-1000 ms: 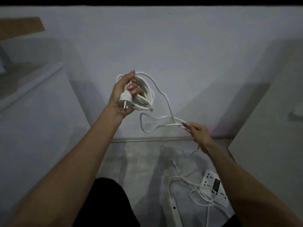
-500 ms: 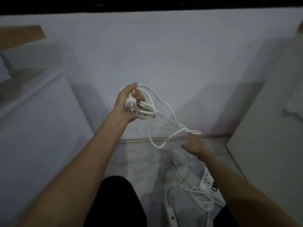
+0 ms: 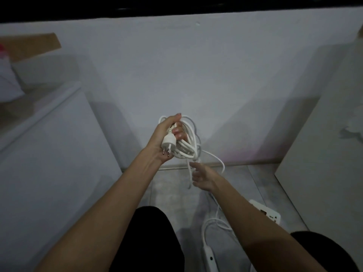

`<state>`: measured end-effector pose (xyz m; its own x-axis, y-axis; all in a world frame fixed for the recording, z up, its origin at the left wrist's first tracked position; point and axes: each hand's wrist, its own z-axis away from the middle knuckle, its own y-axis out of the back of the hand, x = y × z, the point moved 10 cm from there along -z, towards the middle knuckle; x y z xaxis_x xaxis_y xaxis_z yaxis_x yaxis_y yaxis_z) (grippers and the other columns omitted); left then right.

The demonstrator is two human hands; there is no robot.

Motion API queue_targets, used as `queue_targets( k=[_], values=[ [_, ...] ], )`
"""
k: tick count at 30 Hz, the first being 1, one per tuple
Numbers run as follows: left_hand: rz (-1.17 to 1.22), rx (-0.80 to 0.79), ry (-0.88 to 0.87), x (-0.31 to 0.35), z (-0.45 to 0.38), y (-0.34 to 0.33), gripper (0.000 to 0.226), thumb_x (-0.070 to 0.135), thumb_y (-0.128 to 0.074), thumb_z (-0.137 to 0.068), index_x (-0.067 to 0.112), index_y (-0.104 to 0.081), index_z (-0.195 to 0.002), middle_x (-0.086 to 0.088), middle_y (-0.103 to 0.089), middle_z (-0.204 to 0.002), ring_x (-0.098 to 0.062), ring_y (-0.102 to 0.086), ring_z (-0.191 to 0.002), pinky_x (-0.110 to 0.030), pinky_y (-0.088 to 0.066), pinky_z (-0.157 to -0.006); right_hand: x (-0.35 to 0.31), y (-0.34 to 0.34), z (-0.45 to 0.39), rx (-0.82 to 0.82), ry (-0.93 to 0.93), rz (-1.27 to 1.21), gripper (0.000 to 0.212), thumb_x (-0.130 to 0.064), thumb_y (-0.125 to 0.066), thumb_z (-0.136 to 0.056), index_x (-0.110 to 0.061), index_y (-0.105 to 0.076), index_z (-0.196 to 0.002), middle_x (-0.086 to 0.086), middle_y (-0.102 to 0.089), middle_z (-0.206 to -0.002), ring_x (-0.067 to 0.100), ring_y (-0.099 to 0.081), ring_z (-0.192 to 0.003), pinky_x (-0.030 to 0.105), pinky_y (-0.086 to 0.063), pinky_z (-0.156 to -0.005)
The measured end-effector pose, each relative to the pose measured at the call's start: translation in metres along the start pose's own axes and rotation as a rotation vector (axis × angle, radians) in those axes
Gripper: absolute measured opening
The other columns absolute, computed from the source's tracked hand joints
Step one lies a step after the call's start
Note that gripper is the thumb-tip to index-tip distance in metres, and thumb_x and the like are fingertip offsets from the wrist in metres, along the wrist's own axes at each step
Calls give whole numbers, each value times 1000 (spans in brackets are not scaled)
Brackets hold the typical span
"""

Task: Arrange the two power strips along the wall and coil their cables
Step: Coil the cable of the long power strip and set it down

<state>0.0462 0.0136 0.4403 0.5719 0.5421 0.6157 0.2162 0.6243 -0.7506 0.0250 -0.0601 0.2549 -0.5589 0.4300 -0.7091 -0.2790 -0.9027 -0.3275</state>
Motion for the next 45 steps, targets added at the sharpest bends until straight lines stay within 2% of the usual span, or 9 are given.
queue_targets(
  k=[5, 11, 18, 22, 28, 32, 38, 41, 45],
  values=[
    [38, 56, -104, 24, 9, 4, 36, 20, -55, -94, 16, -41, -61, 4, -38, -41, -7, -36, -30, -15, -33, -33, -28, 13, -8, 169, 225, -277, 36, -32, -43, -100, -11, -57, -75, 7, -53, -56, 15, -52, -44, 21, -42, -40],
    [360, 71, -68, 51, 20, 40, 50, 24, -52, -93, 14, -41, -45, 6, -42, -38, -7, -44, -32, -11, -38, -39, -73, 82, 19, 477, 617, 623, 42, -23, -42, -98, -28, -58, -59, -12, -43, -55, 7, -38, -51, 22, -30, -52],
    [338, -19, -38, 50, 40, 11, 56, 25, -48, -94, 14, -40, -40, 8, -42, -38, -6, -45, -34, -13, -38, -45, -58, 124, 14, 607, 451, 636, 45, -30, -43, -98, -21, -60, -57, 10, -54, -67, 23, -46, -54, 32, -37, -55],
    [256, -117, -140, 66, 71, -15, 43, 18, -52, -92, 16, -41, -50, 7, -42, -44, -5, -43, -37, -11, -35, -48, -70, 139, 14, 577, 364, 679, 35, -22, -42, -100, -5, -71, -90, 19, -56, -85, 26, -55, -71, 36, -46, -70],
    [359, -390, -90, 82, 124, -61, 37, 9, -56, -88, 10, -43, -54, -5, -51, -43, -19, -53, -36, -28, -52, -46, -49, 199, 13, 707, 325, 681, 49, -31, -47, -98, -20, -52, -51, 8, -48, -58, 20, -44, -55, 29, -32, -59],
    [296, -215, -218, 85, 110, -28, 37, 18, -53, -89, 16, -40, -55, 6, -45, -40, -7, -46, -34, -9, -35, -69, -36, 187, 25, 668, 395, 934, 47, -31, -44, -100, -18, -59, -57, 16, -60, -75, 33, -60, -77, 33, -41, -75],
    [83, -93, -237, 62, 88, -32, 34, 17, -55, -86, 18, -38, -56, 7, -37, -39, -5, -34, -31, -10, -26, -52, -56, 120, 26, 488, 420, 1197, 25, -33, -54, -94, -13, -68, -100, 15, -68, -112, 33, -62, -107, 34, -47, -88],
    [-12, -12, -200, 40, 72, -37, 38, 15, -51, -93, 16, -35, -58, 5, -35, -38, -7, -33, -28, -14, -31, -35, -92, 38, 69, 277, 803, 933, 22, -15, -53, -94, -13, -64, -113, 3, -65, -118, 17, -59, -112, 38, -45, -97],
    [40, 36, -170, 24, 57, -27, 42, 17, -50, -95, 16, -36, -56, 5, -38, -37, -7, -37, -28, -14, -34, -37, -65, -50, 102, -202, 735, 724, 27, -4, -39, -97, -1, -65, -103, 4, -67, -100, -8, -63, -86, 15, -46, -89]
  ],
)
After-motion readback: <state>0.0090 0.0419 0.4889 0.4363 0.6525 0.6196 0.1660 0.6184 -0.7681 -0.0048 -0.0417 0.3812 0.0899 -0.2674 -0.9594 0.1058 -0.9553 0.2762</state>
